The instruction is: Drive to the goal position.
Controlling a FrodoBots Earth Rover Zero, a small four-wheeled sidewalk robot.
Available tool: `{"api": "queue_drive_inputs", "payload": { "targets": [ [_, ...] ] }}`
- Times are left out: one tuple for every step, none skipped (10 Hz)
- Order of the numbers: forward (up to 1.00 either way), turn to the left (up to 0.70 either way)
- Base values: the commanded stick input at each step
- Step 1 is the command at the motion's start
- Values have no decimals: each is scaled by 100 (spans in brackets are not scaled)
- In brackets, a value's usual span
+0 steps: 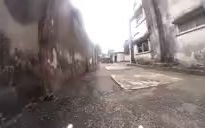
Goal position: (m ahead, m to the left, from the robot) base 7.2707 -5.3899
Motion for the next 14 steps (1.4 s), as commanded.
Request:
{"api": "queue_drive_inputs", "payload": {
  "targets": [
    [70, 26],
    [70, 9],
    [70, 0],
    [70, 0],
    [70, 0],
    [70, 0],
    [70, 0],
    [70, 0],
    [70, 0],
    [70, 0],
    [70, 0],
    [70, 0],
    [70, 0],
    [70, 0]
  ]
}}
